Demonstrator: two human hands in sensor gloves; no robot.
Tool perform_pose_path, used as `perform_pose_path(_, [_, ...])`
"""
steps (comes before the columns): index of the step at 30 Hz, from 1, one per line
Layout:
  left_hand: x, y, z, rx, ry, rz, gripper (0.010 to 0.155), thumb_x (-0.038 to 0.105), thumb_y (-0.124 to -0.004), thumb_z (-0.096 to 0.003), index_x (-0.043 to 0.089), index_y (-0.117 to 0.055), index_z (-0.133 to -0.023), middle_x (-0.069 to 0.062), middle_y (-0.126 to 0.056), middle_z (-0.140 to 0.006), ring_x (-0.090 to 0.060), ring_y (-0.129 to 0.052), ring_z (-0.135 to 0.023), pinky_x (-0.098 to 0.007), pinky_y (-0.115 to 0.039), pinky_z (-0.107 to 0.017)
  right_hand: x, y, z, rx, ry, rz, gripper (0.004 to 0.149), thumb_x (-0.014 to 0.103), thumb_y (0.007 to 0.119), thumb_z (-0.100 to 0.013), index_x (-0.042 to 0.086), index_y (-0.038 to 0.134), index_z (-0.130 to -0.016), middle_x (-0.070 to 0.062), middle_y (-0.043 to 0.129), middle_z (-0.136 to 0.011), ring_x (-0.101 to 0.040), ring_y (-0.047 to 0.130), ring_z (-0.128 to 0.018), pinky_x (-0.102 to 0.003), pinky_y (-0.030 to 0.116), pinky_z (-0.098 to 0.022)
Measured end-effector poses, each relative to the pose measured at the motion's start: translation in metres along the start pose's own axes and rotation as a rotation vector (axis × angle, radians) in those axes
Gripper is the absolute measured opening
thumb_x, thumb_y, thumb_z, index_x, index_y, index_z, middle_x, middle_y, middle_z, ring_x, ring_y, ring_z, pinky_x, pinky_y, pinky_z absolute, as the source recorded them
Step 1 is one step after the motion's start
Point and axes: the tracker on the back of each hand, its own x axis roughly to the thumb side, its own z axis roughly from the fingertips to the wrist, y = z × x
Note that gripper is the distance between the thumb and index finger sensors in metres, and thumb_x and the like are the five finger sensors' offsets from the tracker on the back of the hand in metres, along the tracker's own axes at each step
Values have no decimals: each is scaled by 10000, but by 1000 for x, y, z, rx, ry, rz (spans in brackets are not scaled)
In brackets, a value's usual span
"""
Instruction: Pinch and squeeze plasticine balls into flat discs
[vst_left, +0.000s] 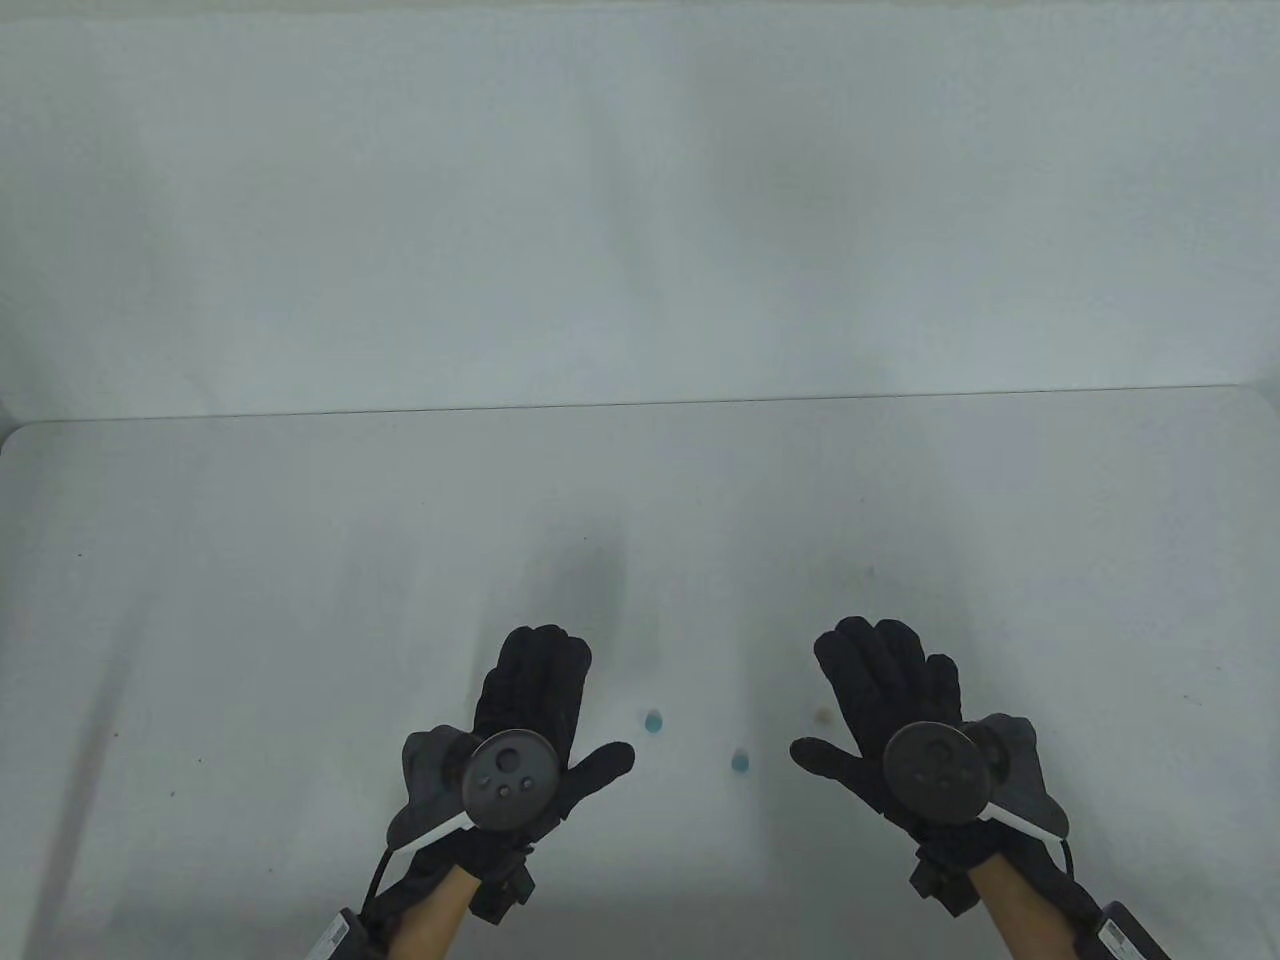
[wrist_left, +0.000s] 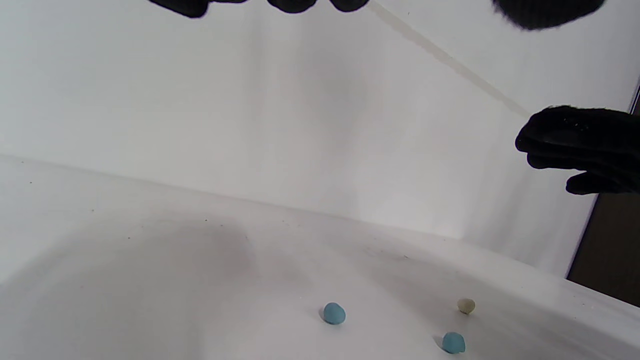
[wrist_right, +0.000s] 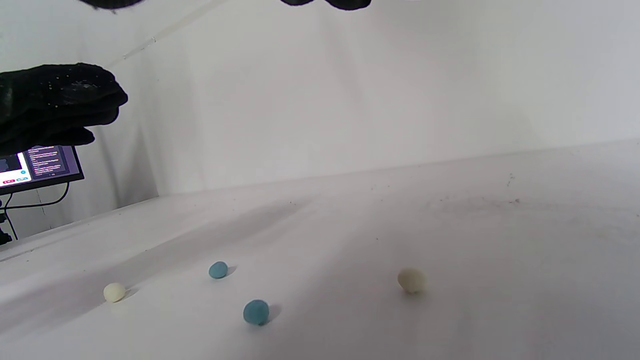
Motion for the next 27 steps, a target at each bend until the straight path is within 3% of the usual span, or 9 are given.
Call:
perform_pose_path(8, [0, -5, -6, -41, 16, 24, 922, 646, -567, -532, 46, -254, -1159, -275, -249, -1189, -561, -275, -1091, -634, -421, -767, 0, -1, 0, -11, -5, 1, 872, 708, 507, -527, 151, 319, -1171, -160, 313, -1245, -537, 356, -1114, -778, 405, -692])
perform_pose_path(14, [-6, -5, -27, -129, 46, -134, 873, 619, -636, -527, 66, -381, -1152, -238, -430, -1174, -519, -500, -1069, -598, -546, -752, 0, -1, 1, -19, -9, -3, 869, 705, 511, -529, 150, 321, -1170, -161, 314, -1243, -538, 358, -1113, -776, 413, -693])
perform_pose_path(20, [-17, -34, -32, -284, 76, -186, 772, 560, -718, -521, 107, -510, -1111, -171, -605, -1104, -425, -715, -975, -550, -681, -686, -2, -2, 2, -30, -4, -9, 867, 702, 512, -531, 149, 321, -1170, -163, 313, -1242, -537, 359, -1112, -775, 418, -693])
perform_pose_path(27, [-23, -65, -28, -414, 66, -316, 675, 509, -761, -515, 185, -576, -1077, -86, -654, -1082, -343, -783, -920, -506, -731, -660, -1, -1, 2, -26, 0, -8, 858, 695, 517, -535, 148, 330, -1170, -171, 309, -1239, -538, 362, -1110, -772, 422, -693])
